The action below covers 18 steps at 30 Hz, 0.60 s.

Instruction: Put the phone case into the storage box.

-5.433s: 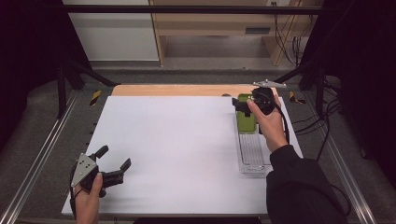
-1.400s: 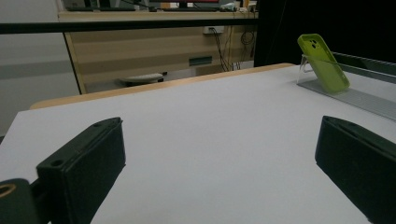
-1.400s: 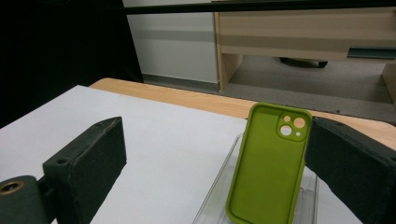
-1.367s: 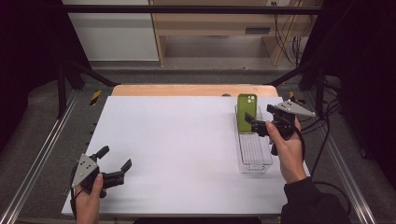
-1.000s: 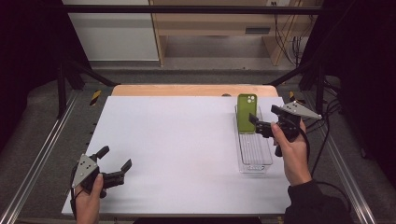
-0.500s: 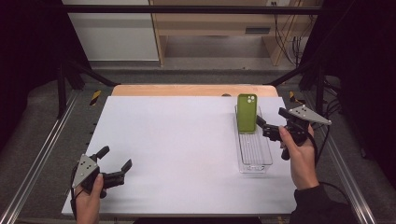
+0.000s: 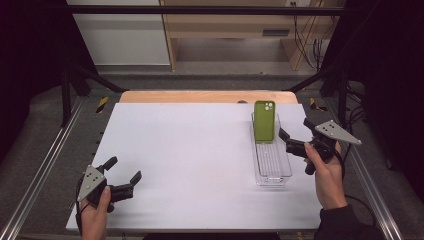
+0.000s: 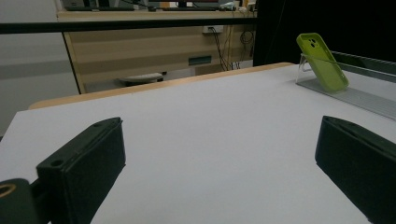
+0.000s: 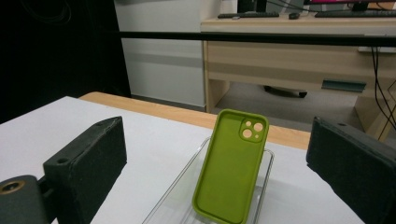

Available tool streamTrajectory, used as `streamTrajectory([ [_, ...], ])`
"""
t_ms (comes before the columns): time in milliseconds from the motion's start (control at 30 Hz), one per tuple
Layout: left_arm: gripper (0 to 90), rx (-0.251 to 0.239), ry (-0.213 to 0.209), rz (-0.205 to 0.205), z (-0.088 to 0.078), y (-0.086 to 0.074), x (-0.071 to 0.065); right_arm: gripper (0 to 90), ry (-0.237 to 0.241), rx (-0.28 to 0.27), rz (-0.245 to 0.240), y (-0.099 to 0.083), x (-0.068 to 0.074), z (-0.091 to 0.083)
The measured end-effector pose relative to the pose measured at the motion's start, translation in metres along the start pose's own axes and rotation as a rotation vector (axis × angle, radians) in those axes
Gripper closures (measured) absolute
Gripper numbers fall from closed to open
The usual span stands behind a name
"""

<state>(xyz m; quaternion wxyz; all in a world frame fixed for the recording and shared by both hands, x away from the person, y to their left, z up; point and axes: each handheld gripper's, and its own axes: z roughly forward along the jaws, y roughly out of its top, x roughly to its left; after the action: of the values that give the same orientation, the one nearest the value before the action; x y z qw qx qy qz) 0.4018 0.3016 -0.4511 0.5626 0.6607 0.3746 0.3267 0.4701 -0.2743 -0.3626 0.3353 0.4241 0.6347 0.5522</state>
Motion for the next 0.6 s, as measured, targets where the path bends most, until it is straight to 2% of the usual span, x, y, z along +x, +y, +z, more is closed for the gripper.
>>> streamTrajectory([
  [333,1.1,0.003,-0.001,0.003,0.0,0.0,-0.001,3.7,-0.004,-0.068,-0.041,-0.008,-0.002,-0.011],
  [600,1.1,0.003,-0.002,0.004,0.0,0.0,-0.001,3.5,-0.01,-0.099,-0.067,-0.016,-0.004,-0.018],
])
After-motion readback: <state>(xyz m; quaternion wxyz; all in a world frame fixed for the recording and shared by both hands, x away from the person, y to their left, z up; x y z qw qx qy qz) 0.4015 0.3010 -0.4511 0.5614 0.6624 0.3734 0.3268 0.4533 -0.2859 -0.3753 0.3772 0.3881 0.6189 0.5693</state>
